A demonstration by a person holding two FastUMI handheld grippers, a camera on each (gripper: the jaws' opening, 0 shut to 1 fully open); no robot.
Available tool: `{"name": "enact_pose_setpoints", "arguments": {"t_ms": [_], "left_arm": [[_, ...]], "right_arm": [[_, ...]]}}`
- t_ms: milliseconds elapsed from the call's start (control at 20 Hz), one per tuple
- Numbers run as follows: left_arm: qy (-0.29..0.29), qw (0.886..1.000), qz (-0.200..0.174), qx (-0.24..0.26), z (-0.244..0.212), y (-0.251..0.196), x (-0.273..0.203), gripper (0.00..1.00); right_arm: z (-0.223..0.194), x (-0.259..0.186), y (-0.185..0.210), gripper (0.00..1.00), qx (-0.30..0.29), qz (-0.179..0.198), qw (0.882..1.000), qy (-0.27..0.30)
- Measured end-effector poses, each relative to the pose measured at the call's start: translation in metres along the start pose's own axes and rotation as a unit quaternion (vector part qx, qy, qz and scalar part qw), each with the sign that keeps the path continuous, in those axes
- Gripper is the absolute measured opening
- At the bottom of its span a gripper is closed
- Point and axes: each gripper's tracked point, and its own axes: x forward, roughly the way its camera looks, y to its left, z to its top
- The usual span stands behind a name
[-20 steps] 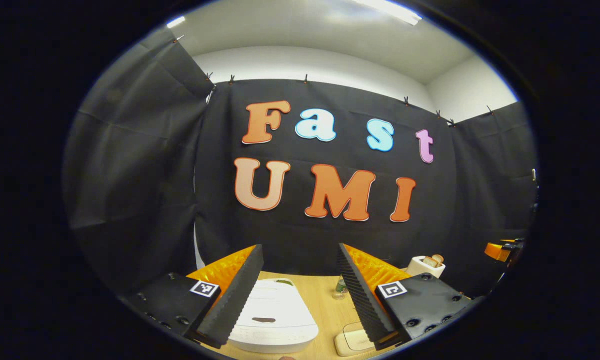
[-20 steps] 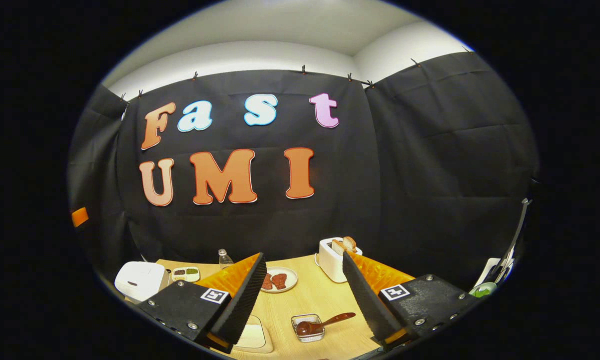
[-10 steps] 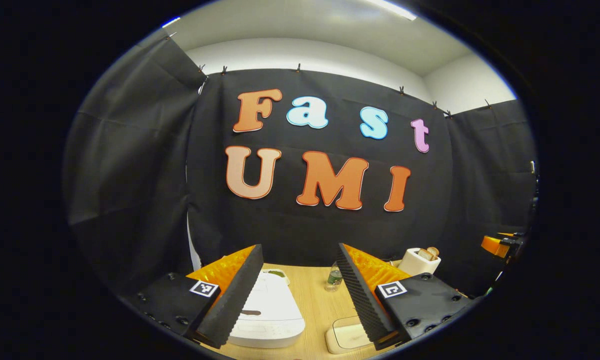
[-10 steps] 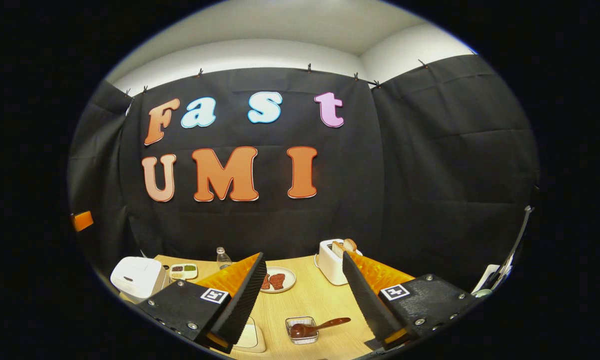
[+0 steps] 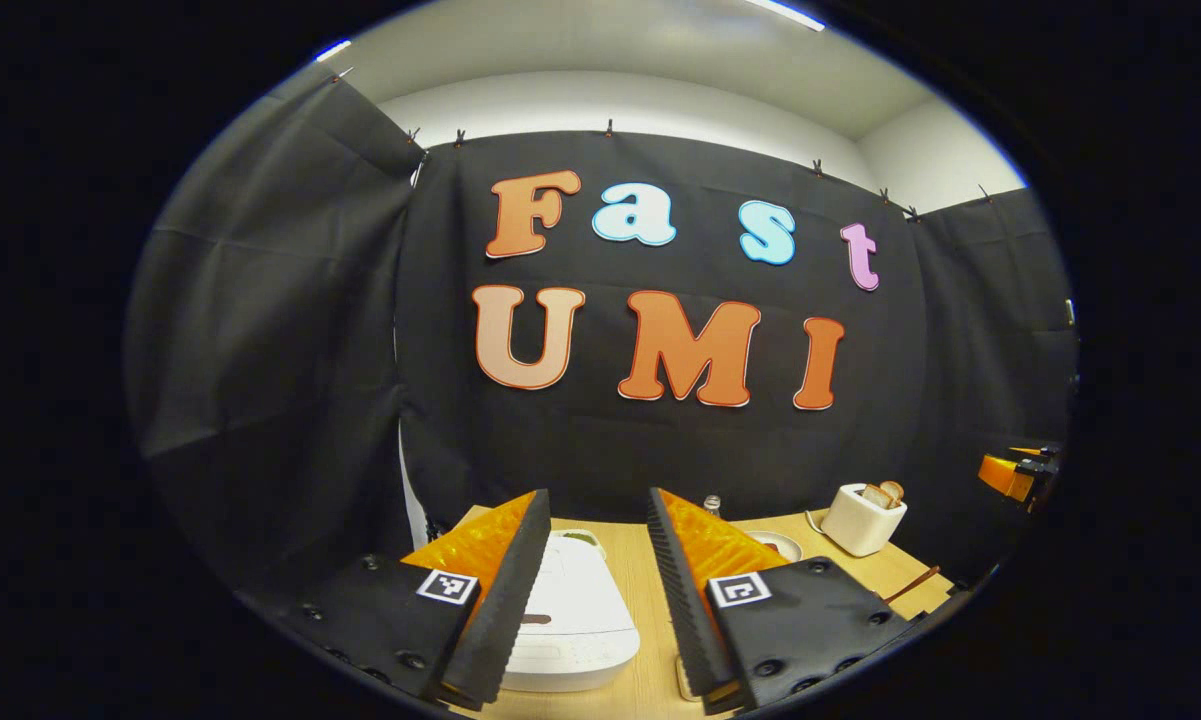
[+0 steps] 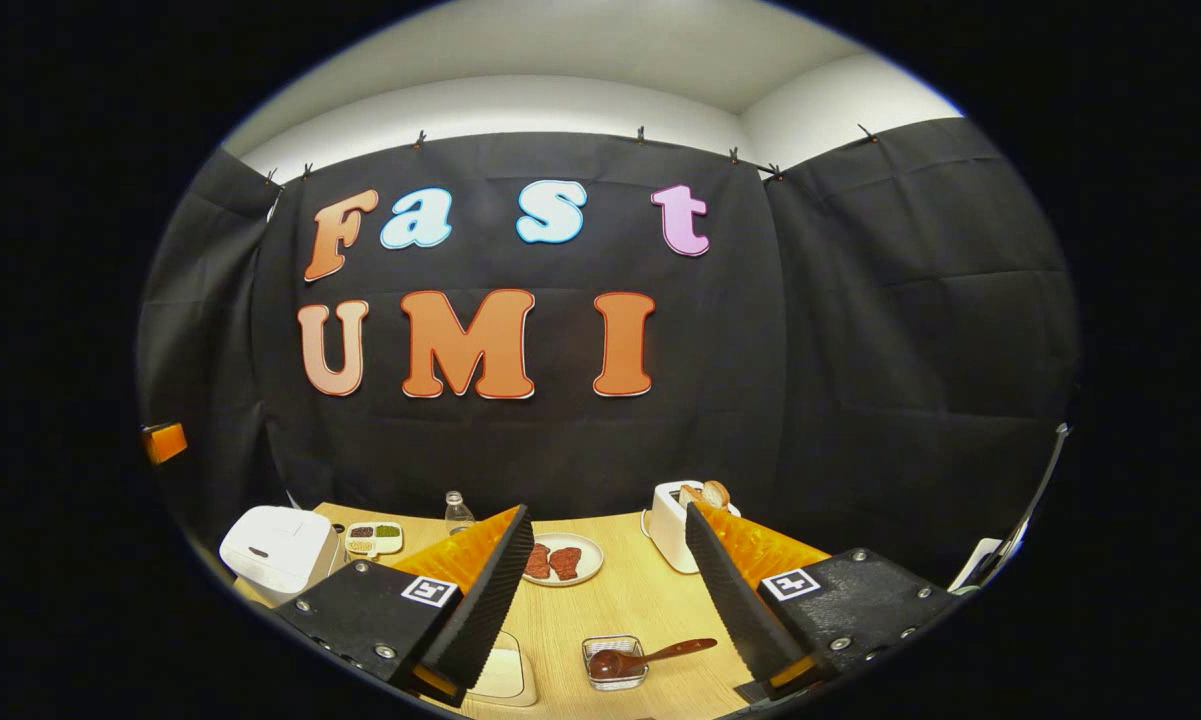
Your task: Close the left gripper, press the button to open the rice cooker; take a wooden spoon from the chopstick holder with the right hand, scoop a spoonful of rice and pour it into the rice cooker, then put the wooden spoon back into the chopstick holder.
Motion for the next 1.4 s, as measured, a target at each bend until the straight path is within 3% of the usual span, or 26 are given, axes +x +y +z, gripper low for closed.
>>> {"name": "enact_pose_setpoints", "arguments": {"t_ms": [100,150,200,300,350,400,450,650,1000,1300,1400], "left_arm": [[0.008,1.0,-0.005,-0.002,-0.005,-0.002,0.0,0.59],[0.012,1.0,0.0,-0.005,-0.007,0.002,-0.001,0.64],[0.014,0.999,0.029,-0.002,-0.01,0.018,0.001,0.52],[0.013,0.999,0.042,-0.003,-0.008,0.022,0.001,0.14],[0.009,1.0,0.03,-0.003,-0.014,0.02,0.007,0.09],[0.011,1.0,0.026,-0.002,-0.014,0.021,0.008,0.08],[0.021,1.0,0.014,0.001,-0.025,0.019,0.008,0.05],[0.091,0.996,0.0,-0.007,-0.076,0.021,0.024,0.05],[0.215,0.976,0.008,-0.034,-0.181,0.041,0.054,0.05],[0.267,0.962,0.021,-0.047,-0.219,0.052,0.068,0.05],[0.263,0.963,0.021,-0.054,-0.216,0.054,0.07,0.05]], "right_arm": [[-0.003,0.0,0.002,0.95,-0.002,0.0,1.0,0.001],[-0.003,0.0,0.003,0.95,-0.002,-0.001,1.0,0.002],[-0.004,0.0,0.004,0.95,-0.002,-0.001,1.0,0.002],[-0.007,-0.002,0.005,0.95,-0.002,-0.001,1.0,0.005],[-0.007,-0.002,0.005,0.95,-0.002,-0.001,1.0,0.006],[-0.008,-0.001,0.005,1.0,-0.002,-0.001,1.0,0.007],[-0.008,-0.001,0.006,0.95,-0.001,-0.002,1.0,0.009],[-0.011,0.0,0.009,0.95,-0.001,0.001,1.0,0.013],[-0.022,0.003,0.006,0.95,-0.007,-0.005,1.0,0.028],[-0.032,0.004,0.0,0.95,-0.007,-0.015,0.999,0.04],[-0.034,0.004,0.0,0.95,-0.007,-0.016,0.999,0.043]]}}
